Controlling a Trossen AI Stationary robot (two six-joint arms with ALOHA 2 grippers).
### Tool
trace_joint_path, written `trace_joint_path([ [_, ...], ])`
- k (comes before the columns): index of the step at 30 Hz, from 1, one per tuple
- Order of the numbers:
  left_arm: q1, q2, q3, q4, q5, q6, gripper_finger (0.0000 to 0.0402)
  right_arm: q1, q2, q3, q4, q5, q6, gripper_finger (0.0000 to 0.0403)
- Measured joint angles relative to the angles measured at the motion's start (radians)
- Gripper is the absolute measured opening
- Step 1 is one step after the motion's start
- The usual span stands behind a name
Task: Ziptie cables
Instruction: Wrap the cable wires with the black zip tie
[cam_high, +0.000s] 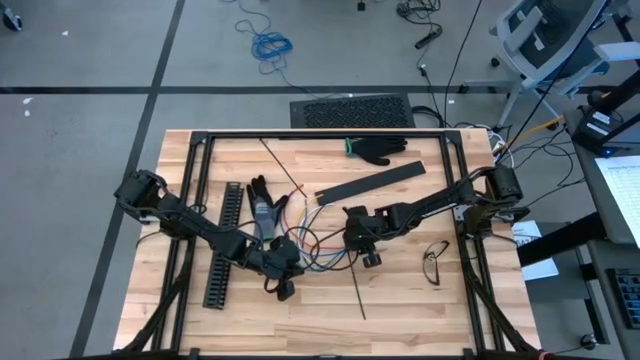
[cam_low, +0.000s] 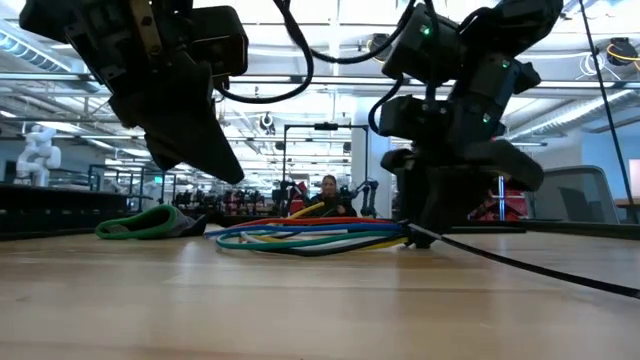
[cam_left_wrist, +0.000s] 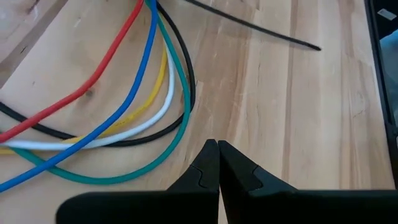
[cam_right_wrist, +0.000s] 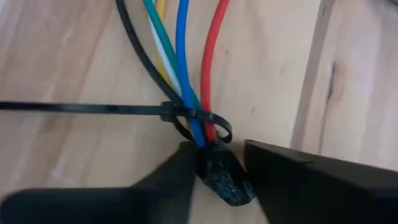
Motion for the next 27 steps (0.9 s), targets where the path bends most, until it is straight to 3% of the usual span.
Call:
trace_joint_path([
  [3, -0.002, 0.000, 0.000, -0.004, 0.000, 0.001, 0.0005, 0.002, -0.017, 0.000, -0.062, -0.001, 0.050, 0.0046],
  [10, -0.002, 0.000, 0.000, -0.007, 0.000, 0.001, 0.0005, 0.008, -0.098, 0.011, -0.164, -0.012, 0.160, 0.0044],
  [12, -0.002, 0.000, 0.000, -0.007, 0.000, 0.003, 0.0005, 0.008, -0.121, 0.041, -0.222, -0.019, 0.179, 0.0019],
  [14, -0.002, 0.000, 0.000, -0.007, 0.000, 0.003, 0.0005, 0.012, -0.137, 0.100, -0.268, -0.029, 0.181, 0.0001],
  [18, 0.001, 0.000, 0.000, 0.006, -0.017, 0.026, 0.0005, 0.036, -0.128, 0.277, -0.491, -0.043, 0.089, 0.0005],
  [23, 0.027, 0.000, 0.019, 0.042, -0.022, 0.092, 0.0005, 0.063, -0.131, 0.479, -0.611, -0.017, 0.055, 0.0004],
  [27, 0.049, 0.000, 0.053, 0.049, -0.026, 0.167, 0.0005, 0.059, -0.135, 0.539, -0.711, 0.051, 0.095, 0.0003],
])
